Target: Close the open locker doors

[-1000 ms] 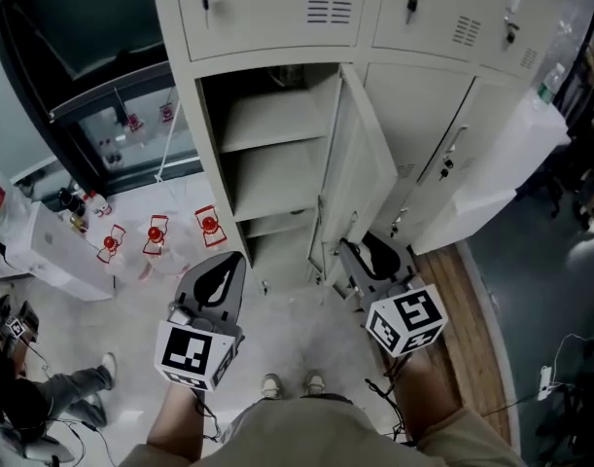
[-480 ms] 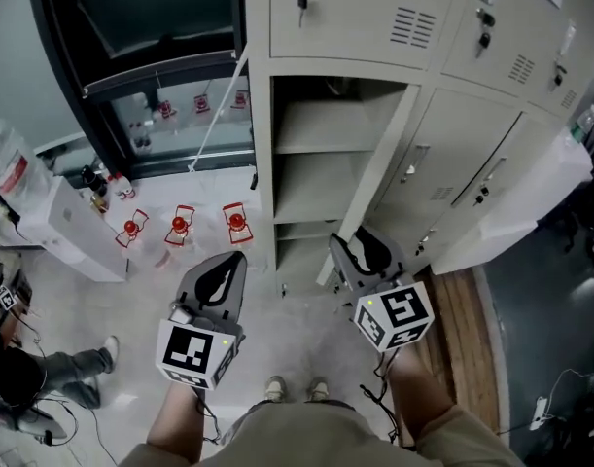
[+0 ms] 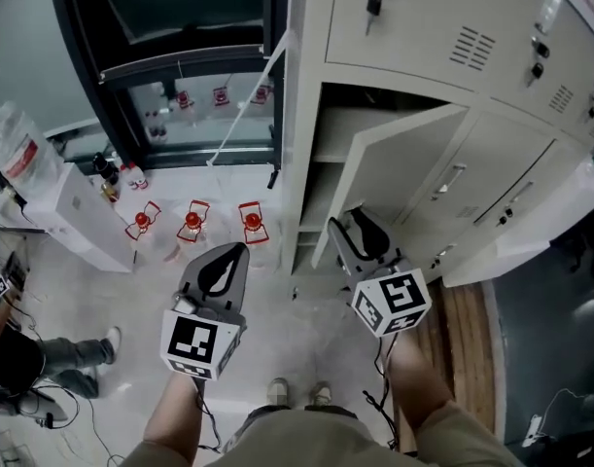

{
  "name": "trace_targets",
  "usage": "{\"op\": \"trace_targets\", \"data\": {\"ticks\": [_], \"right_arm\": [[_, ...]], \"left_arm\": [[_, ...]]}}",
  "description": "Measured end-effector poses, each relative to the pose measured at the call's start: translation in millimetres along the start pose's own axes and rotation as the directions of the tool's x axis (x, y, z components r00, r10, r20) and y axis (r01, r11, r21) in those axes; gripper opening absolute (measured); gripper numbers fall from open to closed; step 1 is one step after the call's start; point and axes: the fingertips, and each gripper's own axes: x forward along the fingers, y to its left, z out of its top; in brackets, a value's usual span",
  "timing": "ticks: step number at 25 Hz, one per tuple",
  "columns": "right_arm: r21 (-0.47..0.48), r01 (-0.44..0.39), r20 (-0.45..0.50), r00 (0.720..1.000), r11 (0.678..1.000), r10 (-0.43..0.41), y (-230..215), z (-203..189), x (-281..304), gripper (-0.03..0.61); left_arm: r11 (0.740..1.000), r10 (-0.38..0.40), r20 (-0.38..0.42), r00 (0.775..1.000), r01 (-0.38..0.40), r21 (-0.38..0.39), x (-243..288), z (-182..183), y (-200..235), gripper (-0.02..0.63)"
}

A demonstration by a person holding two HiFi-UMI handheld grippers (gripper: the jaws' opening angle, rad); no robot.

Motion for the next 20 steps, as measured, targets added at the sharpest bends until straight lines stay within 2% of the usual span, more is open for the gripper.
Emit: {"op": "trace_targets", "data": {"ticks": [7, 13, 20], "right_arm": [[0.002, -0.019, 0.002, 1.000, 1.000, 0.019, -7, -6, 40, 0.167], [-0.002, 0.018, -0.045, 0.999, 1.000, -0.018, -31, -22, 65, 0.166], [0.035, 0.050, -0.072, 0.996, 0.998, -0.047, -57, -35, 71, 0.148]], "left_arm": [[1.000, 0.007, 0.006, 1.000, -0.007, -0.024, 13, -7, 14, 0.008], [1.000, 0.016, 0.021, 1.000, -0.016, -0.025, 19, 1, 16, 0.008], [1.000, 0.030, -0.008, 1.000, -0.030, -0.005, 21, -6, 17, 0.008]]}}
